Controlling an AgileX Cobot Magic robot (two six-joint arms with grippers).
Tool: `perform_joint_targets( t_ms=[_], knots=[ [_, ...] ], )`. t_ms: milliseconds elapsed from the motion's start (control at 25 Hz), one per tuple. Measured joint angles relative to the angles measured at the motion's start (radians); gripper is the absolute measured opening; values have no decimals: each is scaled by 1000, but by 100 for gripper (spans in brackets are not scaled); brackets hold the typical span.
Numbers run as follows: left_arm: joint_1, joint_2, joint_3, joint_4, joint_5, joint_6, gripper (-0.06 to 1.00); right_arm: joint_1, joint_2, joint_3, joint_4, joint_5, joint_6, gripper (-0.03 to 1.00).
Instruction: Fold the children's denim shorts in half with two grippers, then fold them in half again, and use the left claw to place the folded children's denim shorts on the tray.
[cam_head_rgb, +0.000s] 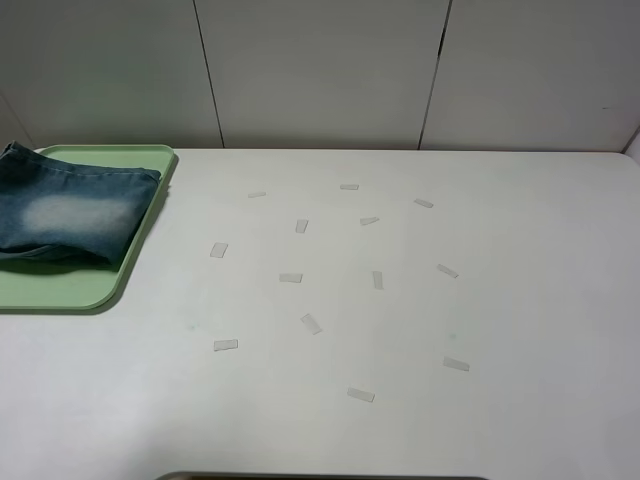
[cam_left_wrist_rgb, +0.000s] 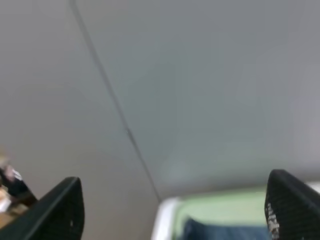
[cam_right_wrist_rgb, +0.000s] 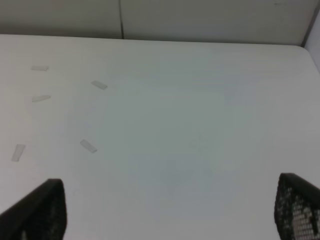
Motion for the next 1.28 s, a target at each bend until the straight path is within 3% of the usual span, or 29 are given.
perform_joint_targets(
  t_ms=[80,200,560,1080,1280],
  knots=[
    [-8,-35,0,-89,94,73,73,0,0,0,0,0,0,63],
    [-9,-99,0,-151,220,112,73,0,0,0,0,0,0,63],
    [-10,-337,0,-170,594,18,86,0,0,0,0,0,0,63],
    [-69,-597,84,-177,859,0,87,0,0,0,0,0,0,63],
    [-69,-598,157,-220,870,-15,87,0,0,0,0,0,0,63]
  ],
)
